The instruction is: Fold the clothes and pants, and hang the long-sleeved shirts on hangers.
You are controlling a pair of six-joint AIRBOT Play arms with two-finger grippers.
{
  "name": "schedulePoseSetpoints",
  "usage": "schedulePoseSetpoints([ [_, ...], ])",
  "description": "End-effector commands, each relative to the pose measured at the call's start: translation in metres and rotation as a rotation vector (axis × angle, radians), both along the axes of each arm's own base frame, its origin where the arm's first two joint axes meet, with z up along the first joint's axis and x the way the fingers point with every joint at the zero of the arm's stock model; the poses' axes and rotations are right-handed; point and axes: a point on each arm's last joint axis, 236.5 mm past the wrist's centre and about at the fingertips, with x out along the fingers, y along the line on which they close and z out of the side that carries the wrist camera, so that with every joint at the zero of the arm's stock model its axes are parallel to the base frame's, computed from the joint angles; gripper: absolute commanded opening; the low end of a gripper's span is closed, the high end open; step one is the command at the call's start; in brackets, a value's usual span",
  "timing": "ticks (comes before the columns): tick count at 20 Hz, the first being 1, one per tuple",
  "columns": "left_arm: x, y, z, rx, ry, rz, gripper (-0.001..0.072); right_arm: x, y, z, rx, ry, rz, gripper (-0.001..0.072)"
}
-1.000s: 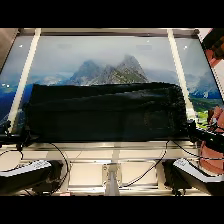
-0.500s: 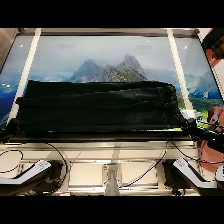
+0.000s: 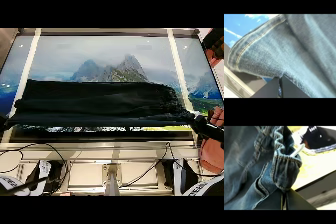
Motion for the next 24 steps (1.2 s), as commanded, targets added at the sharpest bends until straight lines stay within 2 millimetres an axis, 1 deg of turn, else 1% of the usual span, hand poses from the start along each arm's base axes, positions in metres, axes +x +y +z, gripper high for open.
schedulePoseSetpoints([
  [1, -0.010, -0.007, 0.018, 0.043, 0.057, -0.009, 0.0026, -0.016, -0.009, 0.044, -0.130, 0.029, -0.030, 0.0043],
  [3, -0.025, -0.001, 0.026, 0.085, 0.158, -0.004, 0.0026, -0.019, -0.011, 0.055, -0.150, 0.043, -0.024, 0.0043],
  [5, -0.033, 0.010, 0.048, 0.166, 0.222, -0.013, 0.0026, -0.026, -0.009, 0.058, -0.154, 0.073, -0.012, 0.0043],
  [8, -0.035, 0.018, 0.082, 0.247, 0.247, -0.029, 0.0025, -0.042, 0.001, 0.053, -0.128, 0.142, 0.017, 0.0043],
  [9, -0.034, 0.018, 0.087, 0.254, 0.241, -0.028, 0.0026, -0.047, 0.001, 0.050, -0.127, 0.165, 0.022, 0.0043],
  [10, -0.032, 0.018, 0.088, 0.256, 0.234, -0.028, 0.0026, -0.050, -0.002, 0.048, -0.132, 0.182, 0.008, 0.0043],
  [11, -0.029, 0.020, 0.087, 0.254, 0.226, -0.029, 0.0026, -0.048, -0.004, 0.049, -0.138, 0.177, -0.002, 0.0043],
  [13, -0.011, 0.028, 0.090, 0.295, 0.185, -0.040, 0.0026, -0.037, -0.010, 0.054, -0.155, 0.126, -0.023, 0.0043],
  [14, 0.005, 0.032, 0.094, 0.329, 0.147, -0.054, 0.0026, -0.029, -0.012, 0.059, -0.159, 0.089, -0.037, 0.0043],
  [15, 0.022, 0.032, 0.097, 0.351, 0.104, -0.073, 0.0026, -0.023, -0.013, 0.063, -0.160, 0.057, -0.045, 0.0042],
  [16, 0.039, 0.030, 0.096, 0.362, 0.075, -0.099, 0.0026, -0.018, -0.013, 0.067, -0.158, 0.031, -0.050, 0.0043],
  [17, 0.050, 0.024, 0.088, 0.348, 0.080, -0.129, 0.0026, -0.016, -0.014, 0.068, -0.157, 0.020, -0.053, 0.0043],
  [18, 0.056, 0.016, 0.073, 0.306, 0.108, -0.158, 0.0027, -0.015, -0.014, 0.068, -0.157, 0.020, -0.052, 0.0043],
  [19, 0.055, 0.005, 0.056, 0.247, 0.155, -0.185, 0.0028, -0.016, -0.014, 0.068, -0.158, 0.021, -0.053, 0.0043],
  [21, 0.044, -0.010, 0.029, 0.146, 0.252, -0.224, 0.0028, -0.015, -0.015, 0.068, -0.160, 0.019, -0.055, 0.0043],
  [23, 0.030, -0.011, 0.015, 0.111, 0.296, -0.226, 0.0027, -0.015, -0.016, 0.069, -0.164, 0.016, -0.058, 0.0043],
  [24, 0.019, -0.010, 0.007, 0.080, 0.319, -0.205, 0.0026, -0.014, -0.016, 0.069, -0.168, 0.015, -0.059, 0.0043],
])
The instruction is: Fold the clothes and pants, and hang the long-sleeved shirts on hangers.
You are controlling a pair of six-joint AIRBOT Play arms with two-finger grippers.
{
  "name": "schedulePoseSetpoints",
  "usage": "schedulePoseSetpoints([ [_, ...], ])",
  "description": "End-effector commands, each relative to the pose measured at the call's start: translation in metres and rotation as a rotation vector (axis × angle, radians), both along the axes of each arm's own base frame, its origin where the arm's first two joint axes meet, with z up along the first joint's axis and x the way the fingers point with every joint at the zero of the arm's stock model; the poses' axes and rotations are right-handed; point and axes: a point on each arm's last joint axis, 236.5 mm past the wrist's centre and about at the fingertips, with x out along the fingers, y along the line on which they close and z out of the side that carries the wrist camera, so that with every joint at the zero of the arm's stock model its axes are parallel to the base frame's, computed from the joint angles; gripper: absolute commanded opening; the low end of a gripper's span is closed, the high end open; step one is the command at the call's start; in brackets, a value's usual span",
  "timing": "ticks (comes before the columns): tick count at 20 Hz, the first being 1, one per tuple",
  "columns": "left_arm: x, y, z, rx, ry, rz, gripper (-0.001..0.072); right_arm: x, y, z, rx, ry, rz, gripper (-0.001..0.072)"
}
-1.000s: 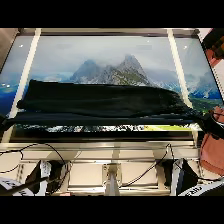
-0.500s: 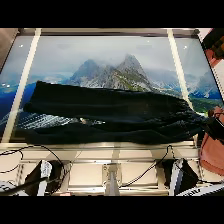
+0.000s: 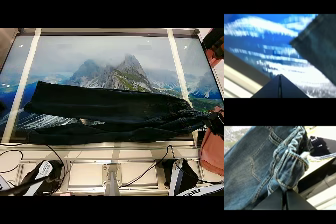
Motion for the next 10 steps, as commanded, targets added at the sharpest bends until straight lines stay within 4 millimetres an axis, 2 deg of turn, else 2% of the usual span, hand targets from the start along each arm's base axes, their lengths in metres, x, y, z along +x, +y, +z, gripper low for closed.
schedulePoseSetpoints([
  [1, -0.032, -0.011, -0.033, -0.121, 0.119, 0.034, 0.0027, 0.003, -0.003, 0.002, -0.013, -0.014, -0.006, 0.0043],
  [3, -0.054, -0.030, -0.049, -0.253, 0.171, 0.073, 0.0029, 0.003, -0.008, 0.003, -0.030, -0.017, -0.018, 0.0043],
  [4, -0.059, -0.041, -0.054, -0.310, 0.186, 0.076, 0.0072, 0.004, -0.009, 0.003, -0.035, -0.020, -0.021, 0.0043],
  [5, -0.058, -0.050, -0.058, -0.346, 0.183, 0.075, 0.0306, 0.004, -0.010, 0.003, -0.037, -0.022, -0.022, 0.0043],
  [6, -0.051, -0.061, -0.059, -0.390, 0.156, 0.071, 0.0591, 0.004, -0.010, 0.003, -0.038, -0.022, -0.023, 0.0043],
  [7, -0.043, -0.070, -0.059, -0.435, 0.125, 0.066, 0.0693, 0.004, -0.011, 0.003, -0.040, -0.023, -0.024, 0.0043],
  [10, -0.037, -0.087, -0.069, -0.546, 0.129, 0.147, 0.0691, 0.005, -0.011, 0.004, -0.041, -0.024, -0.026, 0.0043],
])
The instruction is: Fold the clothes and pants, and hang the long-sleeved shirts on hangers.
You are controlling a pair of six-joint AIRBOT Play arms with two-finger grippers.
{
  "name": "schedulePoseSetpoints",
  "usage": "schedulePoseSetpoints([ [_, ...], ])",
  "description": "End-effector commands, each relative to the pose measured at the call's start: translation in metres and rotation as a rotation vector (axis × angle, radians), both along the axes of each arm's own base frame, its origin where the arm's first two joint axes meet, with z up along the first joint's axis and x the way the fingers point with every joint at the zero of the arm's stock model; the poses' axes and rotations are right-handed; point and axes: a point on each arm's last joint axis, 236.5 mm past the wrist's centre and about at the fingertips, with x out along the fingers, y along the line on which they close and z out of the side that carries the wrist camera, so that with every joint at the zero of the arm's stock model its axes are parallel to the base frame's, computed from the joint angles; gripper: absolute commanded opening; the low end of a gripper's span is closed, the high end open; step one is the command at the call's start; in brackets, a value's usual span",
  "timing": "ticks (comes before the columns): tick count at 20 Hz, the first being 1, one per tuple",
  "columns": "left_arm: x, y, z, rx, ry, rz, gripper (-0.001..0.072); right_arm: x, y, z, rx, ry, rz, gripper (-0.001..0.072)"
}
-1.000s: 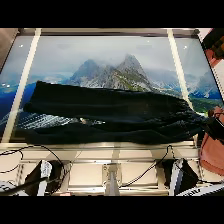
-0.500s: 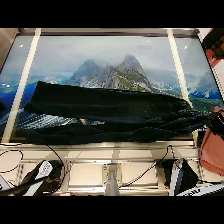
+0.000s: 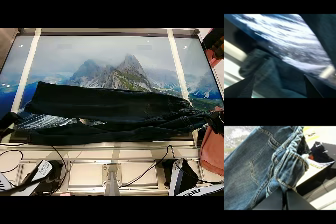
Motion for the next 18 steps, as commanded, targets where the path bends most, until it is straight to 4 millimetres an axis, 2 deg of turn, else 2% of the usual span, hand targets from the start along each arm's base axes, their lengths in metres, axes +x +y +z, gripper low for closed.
schedulePoseSetpoints([
  [1, 0.002, -0.027, -0.015, -0.158, 0.029, 0.092, 0.0691, 0.001, -0.002, 0.001, -0.009, -0.004, -0.003, 0.0044],
  [4, -0.008, -0.039, -0.037, -0.231, 0.104, 0.133, 0.0691, 0.001, -0.003, 0.001, -0.012, -0.007, -0.006, 0.0043],
  [6, -0.026, -0.044, -0.049, -0.258, 0.199, 0.137, 0.0691, 0.001, -0.004, 0.001, -0.015, -0.008, -0.007, 0.0044],
  [8, -0.054, -0.037, -0.059, -0.224, 0.332, 0.125, 0.0691, 0.001, -0.004, 0.001, -0.017, -0.004, -0.008, 0.0043],
  [10, -0.068, -0.024, -0.064, -0.171, 0.402, 0.165, 0.0691, 0.001, -0.004, 0.001, -0.019, -0.003, -0.008, 0.0044],
  [13, -0.056, -0.017, -0.074, -0.169, 0.376, 0.246, 0.0691, 0.001, -0.005, 0.001, -0.025, -0.005, -0.004, 0.0043],
  [15, -0.044, -0.025, -0.081, -0.226, 0.352, 0.279, 0.0689, 0.001, -0.005, 0.001, -0.026, -0.006, -0.004, 0.0043],
  [16, -0.040, -0.029, -0.084, -0.251, 0.348, 0.283, 0.0646, 0.001, -0.005, 0.001, -0.026, -0.006, -0.004, 0.0044],
  [18, -0.039, -0.030, -0.090, -0.263, 0.358, 0.276, 0.0372, 0.001, -0.005, 0.001, -0.025, -0.006, -0.004, 0.0044],
])
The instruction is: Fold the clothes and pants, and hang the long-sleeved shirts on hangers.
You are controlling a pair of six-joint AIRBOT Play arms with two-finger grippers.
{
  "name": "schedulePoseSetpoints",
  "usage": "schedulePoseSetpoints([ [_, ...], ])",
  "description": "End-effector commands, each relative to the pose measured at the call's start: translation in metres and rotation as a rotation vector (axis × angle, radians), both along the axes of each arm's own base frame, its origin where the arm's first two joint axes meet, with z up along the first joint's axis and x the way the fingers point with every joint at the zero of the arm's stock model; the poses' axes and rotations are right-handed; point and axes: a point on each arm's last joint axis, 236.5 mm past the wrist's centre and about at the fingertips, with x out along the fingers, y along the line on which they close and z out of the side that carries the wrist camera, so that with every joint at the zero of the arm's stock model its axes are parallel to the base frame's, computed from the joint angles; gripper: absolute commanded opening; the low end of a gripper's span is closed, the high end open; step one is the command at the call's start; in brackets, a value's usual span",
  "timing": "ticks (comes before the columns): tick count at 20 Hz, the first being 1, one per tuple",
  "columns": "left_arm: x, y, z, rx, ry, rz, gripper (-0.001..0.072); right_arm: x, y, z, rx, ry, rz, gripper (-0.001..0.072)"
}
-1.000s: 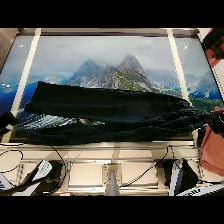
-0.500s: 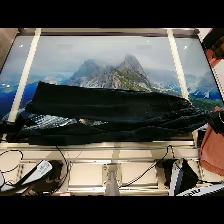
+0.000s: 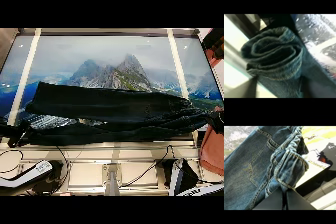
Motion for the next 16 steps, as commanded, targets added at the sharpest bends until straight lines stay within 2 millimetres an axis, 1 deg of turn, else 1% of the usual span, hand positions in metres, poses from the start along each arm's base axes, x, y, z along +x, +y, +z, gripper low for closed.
schedulePoseSetpoints([
  [1, 0.006, -0.003, -0.009, -0.026, -0.004, 0.016, 0.0274, 0.000, 0.000, 0.000, -0.002, -0.001, 0.000, 0.0044],
  [4, 0.010, 0.001, -0.005, -0.013, -0.031, -0.027, 0.0072, 0.000, 0.000, 0.000, -0.001, 0.000, 0.001, 0.0044],
  [5, 0.013, 0.005, -0.002, 0.000, -0.041, -0.032, 0.0037, 0.000, 0.000, 0.000, -0.001, 0.000, 0.000, 0.0043],
  [7, 0.025, 0.017, 0.010, 0.038, -0.083, -0.048, 0.0030, 0.000, 0.000, 0.000, 0.000, -0.001, 0.000, 0.0044],
  [9, 0.039, 0.032, 0.029, 0.095, -0.137, -0.058, 0.0029, 0.000, 0.000, 0.000, 0.001, -0.002, 0.001, 0.0044],
  [11, 0.055, 0.045, 0.053, 0.154, -0.213, -0.091, 0.0029, 0.003, 0.004, 0.003, 0.014, -0.016, 0.006, 0.0043],
  [13, 0.072, 0.052, 0.080, 0.204, -0.299, -0.095, 0.0030, 0.010, 0.011, 0.009, 0.040, -0.058, 0.018, 0.0044],
  [16, 0.108, 0.062, 0.120, 0.295, -0.493, -0.050, 0.0029, 0.028, 0.019, 0.028, 0.082, -0.166, 0.028, 0.0043],
])
